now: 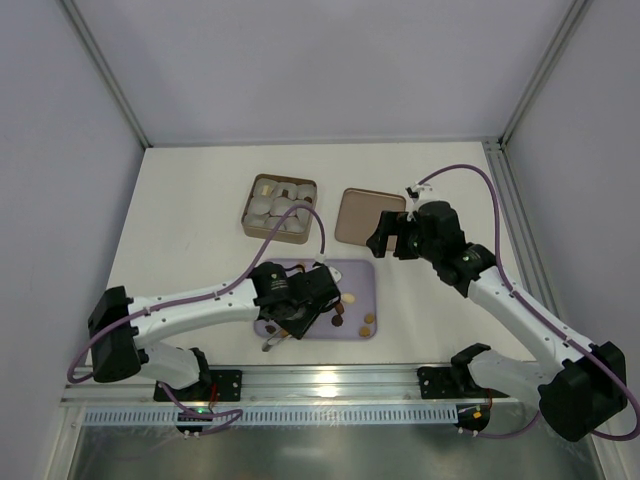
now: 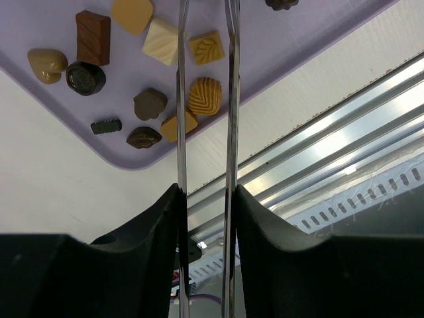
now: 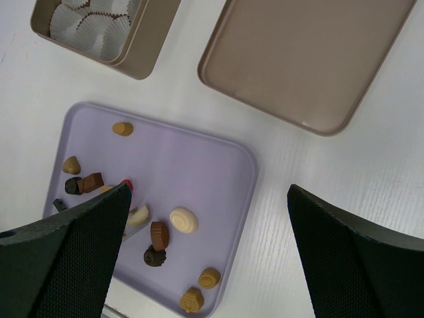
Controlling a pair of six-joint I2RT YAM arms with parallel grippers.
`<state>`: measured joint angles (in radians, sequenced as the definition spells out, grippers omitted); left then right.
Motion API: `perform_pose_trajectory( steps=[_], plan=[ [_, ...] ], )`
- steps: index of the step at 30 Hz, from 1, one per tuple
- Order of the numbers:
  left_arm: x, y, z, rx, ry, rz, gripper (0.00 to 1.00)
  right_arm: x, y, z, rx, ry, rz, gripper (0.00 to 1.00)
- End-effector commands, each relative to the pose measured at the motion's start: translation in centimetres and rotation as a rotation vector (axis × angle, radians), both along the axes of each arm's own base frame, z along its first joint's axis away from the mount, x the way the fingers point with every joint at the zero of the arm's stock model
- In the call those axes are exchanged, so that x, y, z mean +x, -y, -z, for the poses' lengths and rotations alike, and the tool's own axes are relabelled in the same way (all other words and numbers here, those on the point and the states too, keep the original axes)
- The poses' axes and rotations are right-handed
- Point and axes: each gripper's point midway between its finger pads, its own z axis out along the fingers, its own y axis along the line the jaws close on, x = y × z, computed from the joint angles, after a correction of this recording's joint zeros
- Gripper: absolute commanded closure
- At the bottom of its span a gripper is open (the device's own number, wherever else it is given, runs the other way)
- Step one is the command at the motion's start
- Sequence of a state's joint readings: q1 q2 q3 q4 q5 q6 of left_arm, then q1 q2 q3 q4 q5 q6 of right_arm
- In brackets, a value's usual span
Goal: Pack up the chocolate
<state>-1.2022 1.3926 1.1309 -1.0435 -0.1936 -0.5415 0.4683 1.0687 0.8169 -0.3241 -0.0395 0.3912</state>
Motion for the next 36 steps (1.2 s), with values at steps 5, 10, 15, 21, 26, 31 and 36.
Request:
perform_pose_trajectory(
  steps=[5, 10, 15, 21, 26, 31, 36],
  plan=[
    [0.9, 0.7, -0.3, -0.009, 0.045, 0.009, 0.67, 0.1, 0.2, -1.1, 0.012, 0.044, 0.011, 0.0],
    [1.2, 0.8, -0.7, -0.008, 0.064, 0.01, 0.69, 0.1, 0.2, -1.2, 0.014, 0.047, 0.011, 0.0],
    [1.7, 0.9, -1.8, -0.024, 0.091, 0.007, 0.72, 0.1, 0.2, -1.3, 0.015, 0.048, 0.012, 0.0],
    [2.7, 0.9, -3.7, -0.081, 0.116, -0.019, 0.74, 0.2, 0.2, -1.3, 0.014, 0.047, 0.011, 0.0],
    [3.5, 0.4, -5.1, -0.125, 0.13, -0.051, 0.75, 0.2, 0.2, -1.2, 0.011, 0.047, 0.009, 0.0],
    [4.3, -0.2, -6.5, -0.163, 0.145, -0.078, 0.75, 0.3, 0.1, -1.4, 0.009, 0.05, 0.008, 0.0],
    [6.7, -1.3, -8.4, -0.211, 0.181, -0.156, 0.75, 0.5, -0.1, -1.5, 0.01, 0.049, -0.003, 0.0]
  ],
)
